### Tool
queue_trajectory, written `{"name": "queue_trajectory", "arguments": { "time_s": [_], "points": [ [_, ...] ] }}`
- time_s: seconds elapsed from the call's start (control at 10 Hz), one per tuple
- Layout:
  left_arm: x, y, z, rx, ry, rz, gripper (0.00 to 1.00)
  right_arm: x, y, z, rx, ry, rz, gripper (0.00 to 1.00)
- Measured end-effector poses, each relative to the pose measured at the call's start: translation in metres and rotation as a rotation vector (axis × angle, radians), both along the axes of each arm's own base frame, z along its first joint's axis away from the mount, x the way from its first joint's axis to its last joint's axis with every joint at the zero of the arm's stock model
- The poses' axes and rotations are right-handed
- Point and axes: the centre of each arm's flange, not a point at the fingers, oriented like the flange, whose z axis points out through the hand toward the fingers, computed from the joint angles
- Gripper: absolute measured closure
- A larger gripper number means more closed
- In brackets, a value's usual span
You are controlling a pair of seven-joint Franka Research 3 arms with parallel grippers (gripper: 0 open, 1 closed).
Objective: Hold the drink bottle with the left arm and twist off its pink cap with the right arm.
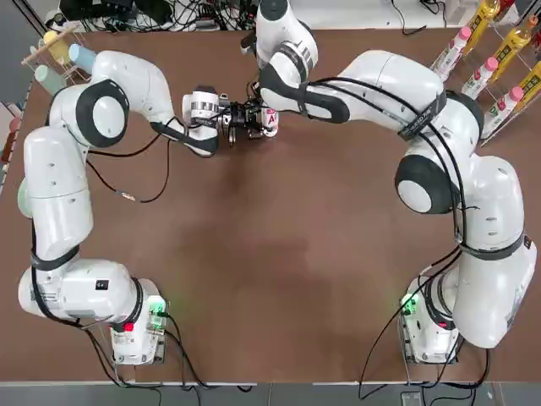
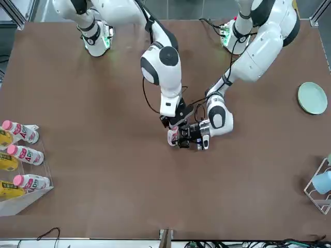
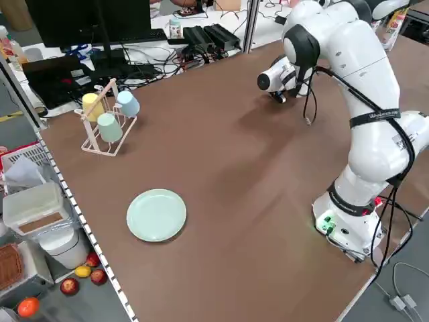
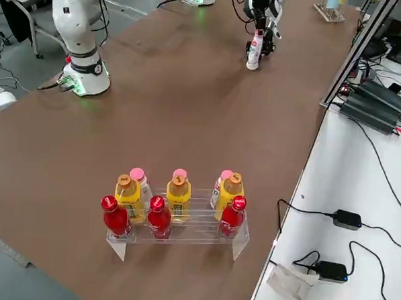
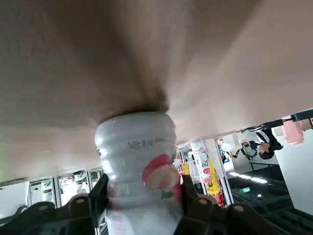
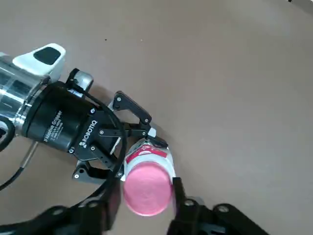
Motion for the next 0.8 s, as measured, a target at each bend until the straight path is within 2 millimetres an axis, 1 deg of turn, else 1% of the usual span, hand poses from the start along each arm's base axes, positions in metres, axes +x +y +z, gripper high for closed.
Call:
{"name": "queue_trajectory", "arguments": {
  "time_s": [0.6,0.8],
  "points": [
    [0.0038,0.0011,0.001,0.001,-0.007,0.004,0.38,0.0027,-0.002,0.0003,0.002,-0.004,0.0,0.57],
    [0.0046,0.0009,0.0011,0.001,-0.008,0.005,0.38,0.003,-0.002,0.0005,-0.015,-0.012,0.08,0.57]
  ]
}}
